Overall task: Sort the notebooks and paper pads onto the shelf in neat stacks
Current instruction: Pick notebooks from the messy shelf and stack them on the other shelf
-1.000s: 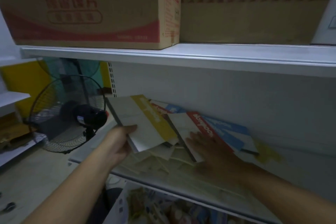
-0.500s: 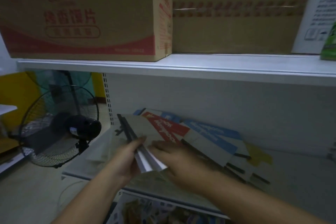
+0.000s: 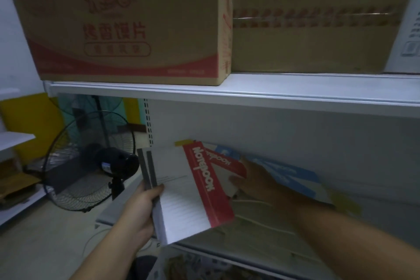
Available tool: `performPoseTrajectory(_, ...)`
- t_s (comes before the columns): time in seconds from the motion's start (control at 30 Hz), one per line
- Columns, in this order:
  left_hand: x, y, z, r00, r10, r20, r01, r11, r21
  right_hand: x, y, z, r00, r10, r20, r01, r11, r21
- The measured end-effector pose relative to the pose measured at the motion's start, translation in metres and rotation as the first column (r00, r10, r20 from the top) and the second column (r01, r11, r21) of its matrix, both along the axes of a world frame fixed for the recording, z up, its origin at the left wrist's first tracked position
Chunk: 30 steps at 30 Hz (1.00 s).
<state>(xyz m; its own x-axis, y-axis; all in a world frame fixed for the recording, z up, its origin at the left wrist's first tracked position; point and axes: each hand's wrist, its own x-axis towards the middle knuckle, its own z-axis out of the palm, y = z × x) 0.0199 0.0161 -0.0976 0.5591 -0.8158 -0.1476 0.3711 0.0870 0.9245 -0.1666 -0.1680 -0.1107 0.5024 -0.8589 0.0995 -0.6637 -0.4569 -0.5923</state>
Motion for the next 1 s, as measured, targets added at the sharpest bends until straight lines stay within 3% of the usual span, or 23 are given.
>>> performPoseTrajectory(0.17, 0.004, 0.013, -0.001, 0.998, 0.046, -0.04, -0.045, 0.998, 0.034, 0.004, -0.006, 0.018, 0.985, -0.133, -0.109, 0.119, 0.984, -0.131)
performPoseTrajectory(0.3, -0.007, 0.025, 0.003, 0.994, 0.1, 0.037, -0.103, 0.991, 0.086, -0.022, -0.003, 0.047, 0.993, -0.11, 0.054, 0.087, 0.944, 0.318)
performPoseTrajectory(0.4, -0.02, 0.026, 0.01, 0.983, 0.129, 0.127, -0.142, 0.985, 0.099, -0.054, -0.008, 0.049, 0.947, -0.223, 0.231, 0.122, 0.915, 0.384)
performPoseTrajectory(0.5, -0.045, 0.015, 0.016, 0.967, 0.119, 0.225, -0.146, 0.984, 0.104, -0.104, 0.003, 0.05, 0.809, -0.339, 0.48, 0.127, 0.898, 0.421)
performPoseTrajectory(0.6, -0.09, -0.005, 0.015, 0.953, 0.049, 0.298, -0.097, 0.984, 0.149, -0.156, 0.031, 0.047, 0.705, -0.411, 0.578, 0.125, 0.874, 0.47)
performPoseTrajectory(0.8, -0.253, -0.037, 0.007, 0.947, -0.202, 0.248, 0.169, 0.974, 0.148, -0.263, 0.108, 0.031, 0.777, -0.4, 0.486, 0.153, 0.869, 0.47)
performPoseTrajectory(1.0, -0.413, -0.034, -0.006, 0.871, -0.451, 0.196, 0.422, 0.89, 0.174, -0.408, 0.155, 0.015, 0.739, -0.572, 0.355, 0.366, 0.784, 0.501)
